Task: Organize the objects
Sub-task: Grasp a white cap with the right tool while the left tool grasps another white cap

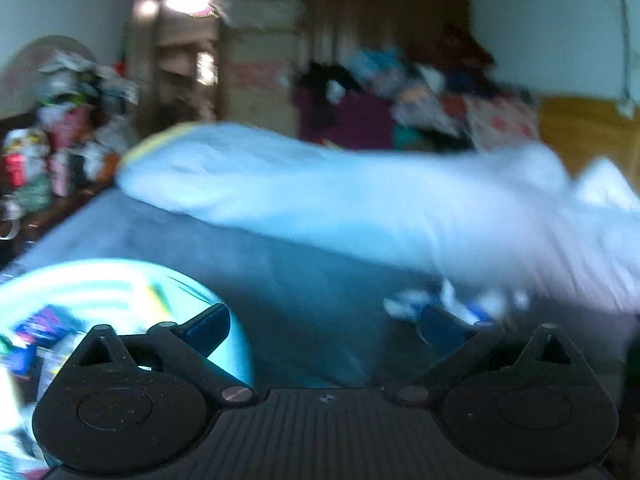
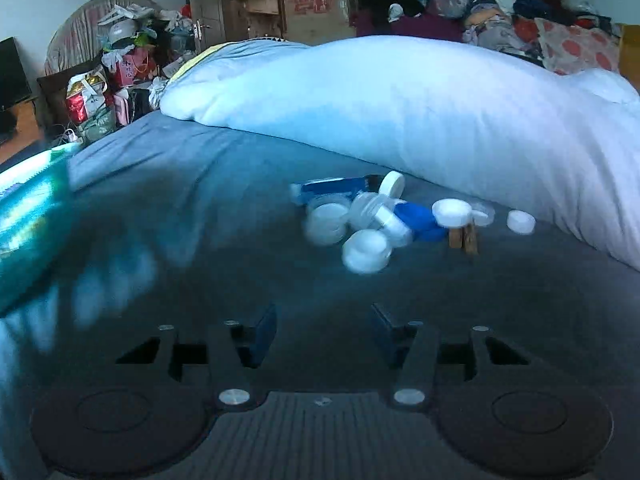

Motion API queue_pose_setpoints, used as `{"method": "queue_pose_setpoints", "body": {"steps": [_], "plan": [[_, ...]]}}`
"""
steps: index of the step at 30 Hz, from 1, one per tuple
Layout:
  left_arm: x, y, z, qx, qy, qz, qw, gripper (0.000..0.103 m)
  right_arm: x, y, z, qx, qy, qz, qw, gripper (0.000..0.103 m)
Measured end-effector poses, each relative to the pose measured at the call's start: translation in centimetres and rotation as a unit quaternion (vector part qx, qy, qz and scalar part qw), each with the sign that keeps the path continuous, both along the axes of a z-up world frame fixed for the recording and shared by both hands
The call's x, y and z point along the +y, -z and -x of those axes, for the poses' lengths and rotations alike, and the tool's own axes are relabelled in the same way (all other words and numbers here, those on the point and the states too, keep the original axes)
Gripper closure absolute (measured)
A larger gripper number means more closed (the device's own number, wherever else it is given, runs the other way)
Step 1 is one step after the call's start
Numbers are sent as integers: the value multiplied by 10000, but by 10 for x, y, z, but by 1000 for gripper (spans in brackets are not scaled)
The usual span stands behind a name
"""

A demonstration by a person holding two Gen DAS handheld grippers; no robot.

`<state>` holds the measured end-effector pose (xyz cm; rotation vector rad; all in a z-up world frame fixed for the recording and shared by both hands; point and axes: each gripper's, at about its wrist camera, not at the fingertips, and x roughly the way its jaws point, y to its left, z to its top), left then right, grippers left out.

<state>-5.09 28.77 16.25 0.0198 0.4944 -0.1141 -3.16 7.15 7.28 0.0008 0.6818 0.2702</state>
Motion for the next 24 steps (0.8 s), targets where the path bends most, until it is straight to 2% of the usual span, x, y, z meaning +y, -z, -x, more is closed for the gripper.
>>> {"method": "queue_pose_setpoints", "body": {"steps": [2, 6, 7, 9, 12, 14, 15, 16, 17, 18, 19, 21, 24], "plan": [[-15, 19, -16, 201, 211, -72, 9996, 5, 0, 8, -26, -63, -5, 111, 9999, 48], [-27, 48, -48, 546, 353, -102, 9978, 11, 0, 32, -79, 192, -34, 224, 9996, 48], [-30, 55, -55, 606, 365, -92, 9975, 11, 0, 34, -84, 159, -72, 204, 9996, 49], [-33, 67, -67, 683, 393, -78, 9969, 11, -4, 37, -89, 147, -154, 83, 9997, 62], [-44, 79, -77, 768, 394, -84, 9962, 11, -5, 34, -82, 100, -267, 7, 9996, 62], [-49, 83, -82, 782, 379, -60, 9962, 11, -1, 15, -69, -152, -605, 79, 9980, 62], [-48, 84, -81, 753, 373, -51, 9964, 11, 6, 1, -57, -336, -1018, 127, 9942, 62], [-48, 84, -78, 714, 376, -68, 9967, 11, 17, -1, -49, -293, -1495, 420, 9874, 62], [-48, 84, -74, 692, 405, -113, 9967, 11, 25, 11, -48, 110, -1740, 975, 9798, 62], [-48, 86, -74, 722, 404, -154, 9965, 11, 21, 22, -47, 366, -1716, 1142, 9778, 62], [-46, 87, -73, 779, 368, -164, 9961, 11, 10, 22, -44, 426, -1581, 956, 9819, 62], [-45, 88, -69, 794, 373, -126, 9961, 11, 0, 16, -37, 334, -1380, 887, 9859, 62], [-55, 94, -65, 817, 615, -225, 9945, 11, -21, 11, -23, 217, -847, 456, 9951, 62]]}}
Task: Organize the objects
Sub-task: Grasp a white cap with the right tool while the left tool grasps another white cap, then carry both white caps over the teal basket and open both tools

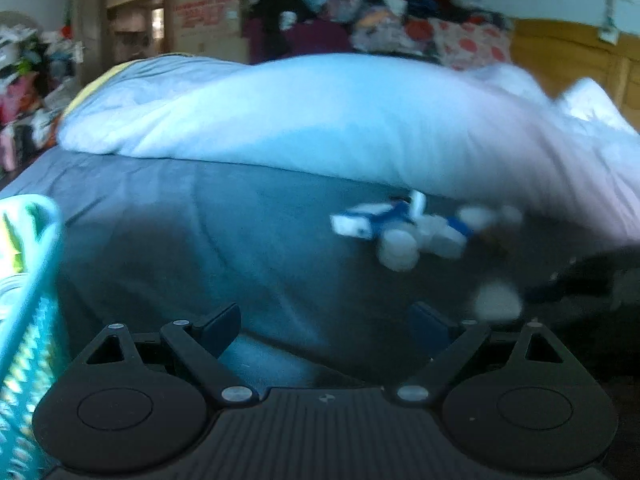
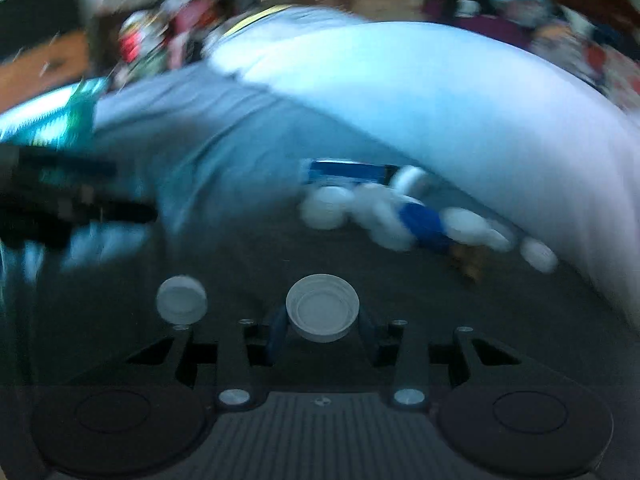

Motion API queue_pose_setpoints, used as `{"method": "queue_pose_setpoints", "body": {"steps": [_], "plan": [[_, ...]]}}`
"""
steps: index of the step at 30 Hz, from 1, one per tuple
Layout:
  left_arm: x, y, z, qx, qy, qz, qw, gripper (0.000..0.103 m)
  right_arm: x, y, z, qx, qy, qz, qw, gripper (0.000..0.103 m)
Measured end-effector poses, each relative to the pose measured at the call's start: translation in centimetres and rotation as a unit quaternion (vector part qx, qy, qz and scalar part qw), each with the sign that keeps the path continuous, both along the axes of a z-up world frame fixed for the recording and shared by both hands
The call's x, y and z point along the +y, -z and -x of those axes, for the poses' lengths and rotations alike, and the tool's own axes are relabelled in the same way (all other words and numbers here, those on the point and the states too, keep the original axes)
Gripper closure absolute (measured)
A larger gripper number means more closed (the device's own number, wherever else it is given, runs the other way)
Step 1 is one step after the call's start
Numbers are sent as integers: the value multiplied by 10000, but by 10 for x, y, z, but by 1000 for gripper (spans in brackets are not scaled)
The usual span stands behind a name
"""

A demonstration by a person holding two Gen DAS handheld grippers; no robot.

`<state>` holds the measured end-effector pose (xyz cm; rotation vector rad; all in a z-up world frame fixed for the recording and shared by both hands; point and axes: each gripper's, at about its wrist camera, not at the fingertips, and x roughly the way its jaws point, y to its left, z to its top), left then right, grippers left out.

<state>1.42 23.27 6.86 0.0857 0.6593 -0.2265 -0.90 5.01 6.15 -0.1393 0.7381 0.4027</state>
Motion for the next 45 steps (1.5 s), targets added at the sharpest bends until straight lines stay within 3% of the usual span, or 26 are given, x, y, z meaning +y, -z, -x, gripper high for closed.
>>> {"method": "queue_pose_setpoints", "body": {"steps": [4, 7, 10, 12, 13, 15, 17, 22, 25, 29, 33, 37, 41, 45], "plan": [[-24, 17, 9, 34, 630, -147, 9979, 11, -32, 18, 15, 149, 796, -588, 9950, 62], [-43, 30, 15, -50, 960, -390, 9946, 14, -35, 28, 21, 76, 943, -775, 9925, 62], [-58, 47, 12, -19, 929, -586, 9939, 19, -42, 33, 21, 56, 980, -849, 9915, 62], [-60, 55, 8, 66, 871, -541, 9947, 40, -42, 37, 25, 37, 996, -895, 9910, 62], [-59, 56, 8, 99, 906, -468, 9947, 44, -51, 35, 34, 11, 1005, -907, 9908, 62], [-56, 55, 9, 124, 848, -394, 9955, 70, -47, 32, 36, -51, 1052, -938, 9900, 62], [-55, 50, 9, 190, 739, -396, 9963, 71, -58, 23, 45, -138, 1080, -960, 9894, 62], [-40, -1, 23, -208, 335, -103, 9992, 71, -54, -17, 41, -514, 974, -1006, 9888, 62], [-22, -49, 31, -630, -19, -105, 9980, 71, -37, -56, 27, -807, 767, -1052, 9882, 62], [26, -109, 38, -900, -782, -29, 9929, 71, 8, -118, 10, -1101, 284, -1225, 9859, 62], [88, -158, 51, -1182, -1610, -159, 9797, 71, 76, -177, -2, -1271, -393, -1426, 9808, 62], [163, -188, 59, -1028, -2462, -251, 9634, 71, 143, -223, -7, -1250, -989, -1564, 9747, 62], [229, -200, 65, -697, -3142, -418, 9459, 71, 213, -249, -16, -960, -1449, -1658, 9707, 62], [272, -206, 76, -479, -3519, -387, 9340, 71, 271, -261, -15, -654, -1732, -1554, 9703, 62]]}}
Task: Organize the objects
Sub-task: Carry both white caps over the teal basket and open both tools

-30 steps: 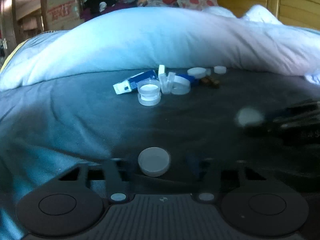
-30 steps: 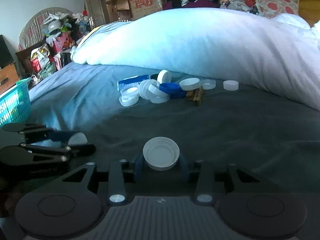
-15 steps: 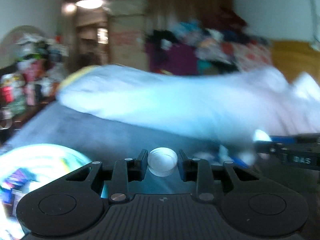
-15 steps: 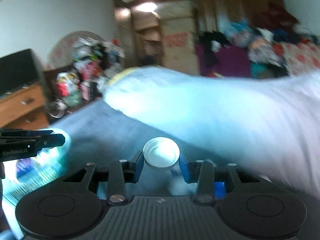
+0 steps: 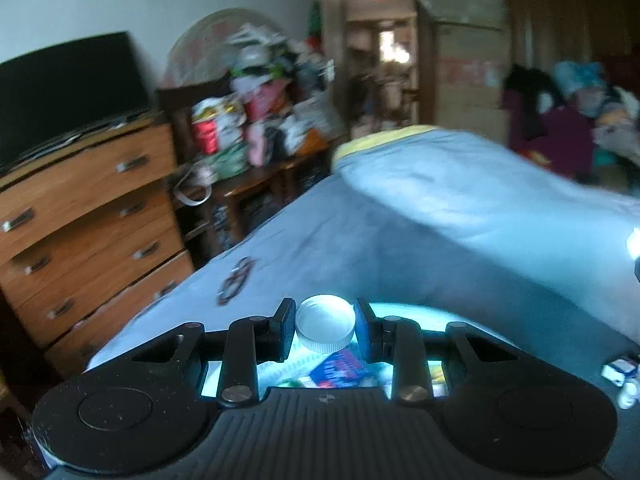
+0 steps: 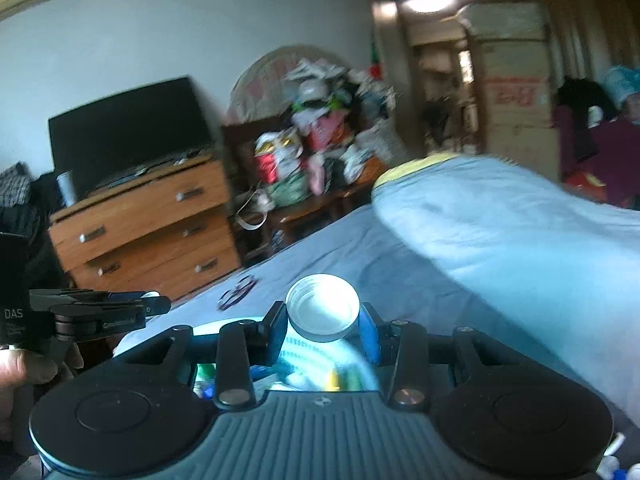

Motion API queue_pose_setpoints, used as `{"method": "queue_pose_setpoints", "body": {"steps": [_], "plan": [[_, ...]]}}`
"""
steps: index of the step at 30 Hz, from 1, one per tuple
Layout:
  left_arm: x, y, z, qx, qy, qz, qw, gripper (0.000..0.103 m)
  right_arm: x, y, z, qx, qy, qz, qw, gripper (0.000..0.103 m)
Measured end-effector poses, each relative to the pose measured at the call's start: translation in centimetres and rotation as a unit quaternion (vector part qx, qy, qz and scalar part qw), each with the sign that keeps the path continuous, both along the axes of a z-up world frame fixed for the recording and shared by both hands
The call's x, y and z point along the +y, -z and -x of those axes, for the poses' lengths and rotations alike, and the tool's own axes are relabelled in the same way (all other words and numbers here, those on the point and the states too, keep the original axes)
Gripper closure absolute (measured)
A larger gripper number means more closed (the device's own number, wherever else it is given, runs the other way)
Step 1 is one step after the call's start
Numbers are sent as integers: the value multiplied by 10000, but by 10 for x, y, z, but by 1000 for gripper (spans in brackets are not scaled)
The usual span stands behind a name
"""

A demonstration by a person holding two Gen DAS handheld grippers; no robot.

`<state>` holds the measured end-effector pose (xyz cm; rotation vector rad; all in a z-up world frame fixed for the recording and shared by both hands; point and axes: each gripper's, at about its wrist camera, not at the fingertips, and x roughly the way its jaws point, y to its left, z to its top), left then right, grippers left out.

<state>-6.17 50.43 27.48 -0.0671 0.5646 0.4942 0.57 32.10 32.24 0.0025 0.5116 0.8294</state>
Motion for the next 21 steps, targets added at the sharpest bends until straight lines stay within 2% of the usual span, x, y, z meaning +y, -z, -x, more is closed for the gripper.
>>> {"method": "queue_pose_setpoints", "body": {"steps": [5, 9, 14, 21], "plan": [[30, 3, 21, 115, -104, 233, 9996, 71, 59, -4, 7, 300, -289, 229, 9989, 62], [41, 9, 22, 169, -70, 429, 9989, 71, 92, -4, 17, 312, -410, 438, 9977, 62], [50, 20, 18, 152, -39, 524, 9985, 71, 104, -4, 29, 275, -454, 522, 9972, 62], [50, 24, 17, 134, -13, 556, 9984, 71, 97, 0, 31, 281, -462, 557, 9970, 62]]}}
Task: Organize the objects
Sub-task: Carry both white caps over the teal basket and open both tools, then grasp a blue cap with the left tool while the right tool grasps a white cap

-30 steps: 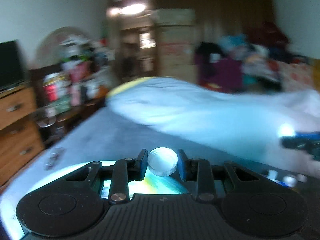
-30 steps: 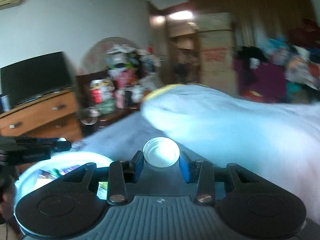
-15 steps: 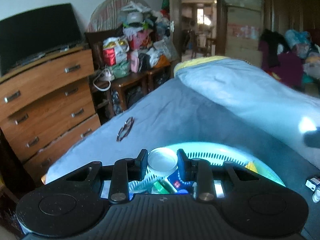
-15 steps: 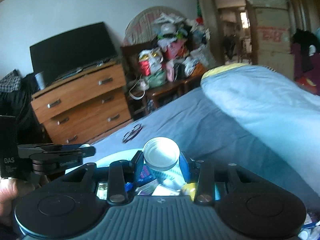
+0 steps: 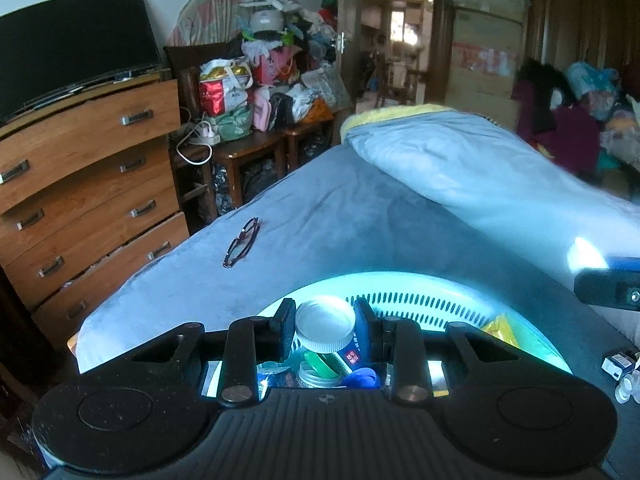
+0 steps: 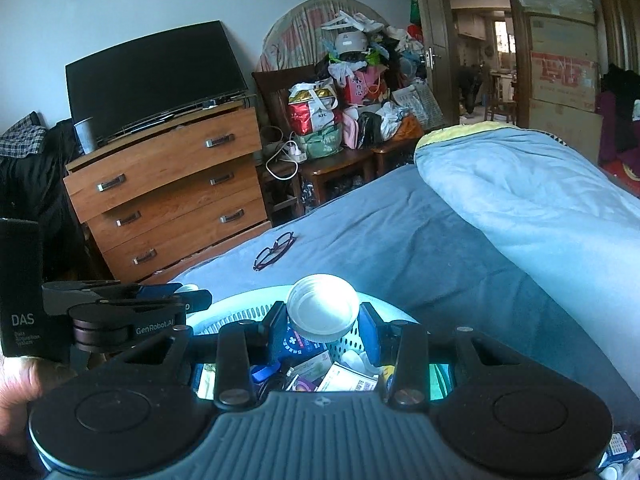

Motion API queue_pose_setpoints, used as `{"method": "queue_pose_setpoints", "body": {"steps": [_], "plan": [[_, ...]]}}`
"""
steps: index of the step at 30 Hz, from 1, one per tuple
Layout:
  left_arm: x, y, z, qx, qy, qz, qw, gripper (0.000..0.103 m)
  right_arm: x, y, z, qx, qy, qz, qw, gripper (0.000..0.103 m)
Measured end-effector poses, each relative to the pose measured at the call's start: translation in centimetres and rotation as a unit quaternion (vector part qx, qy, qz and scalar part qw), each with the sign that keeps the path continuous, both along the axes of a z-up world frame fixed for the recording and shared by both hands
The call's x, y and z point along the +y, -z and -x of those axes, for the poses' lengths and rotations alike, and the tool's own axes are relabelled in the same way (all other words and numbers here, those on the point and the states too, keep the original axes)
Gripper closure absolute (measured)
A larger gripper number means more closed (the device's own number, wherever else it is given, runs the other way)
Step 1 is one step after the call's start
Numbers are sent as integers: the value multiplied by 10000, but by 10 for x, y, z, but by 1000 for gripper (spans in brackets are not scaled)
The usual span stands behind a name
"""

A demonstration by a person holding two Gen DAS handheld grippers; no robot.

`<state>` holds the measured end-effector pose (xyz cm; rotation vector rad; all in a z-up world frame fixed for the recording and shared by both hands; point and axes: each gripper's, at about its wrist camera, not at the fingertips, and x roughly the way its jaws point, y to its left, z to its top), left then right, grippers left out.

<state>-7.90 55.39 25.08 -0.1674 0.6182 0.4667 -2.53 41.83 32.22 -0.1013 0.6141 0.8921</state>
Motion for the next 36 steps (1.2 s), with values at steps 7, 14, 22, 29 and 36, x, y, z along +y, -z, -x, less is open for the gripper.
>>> {"method": "queue_pose_setpoints", "body": {"steps": [7, 14, 22, 29, 36], "plan": [[0, 3, -2, 18, 17, 21, 10000, 71, -2, 5, -3, 19, 13, 13, 10000, 62], [0, 8, -5, 42, 51, 90, 9999, 67, -3, 6, -6, -122, 176, 2, 9998, 32], [-11, 8, -3, -104, 18, -432, 9990, 0, -24, 12, -11, -312, 308, -336, 9985, 1], [-25, 5, -12, -123, 142, -477, 9987, 0, -57, 19, -14, -319, 426, -656, 9964, 1], [-84, 5, -13, -554, 882, -299, 9941, 0, -206, 104, 11, -321, 1520, -801, 9846, 1]]}}
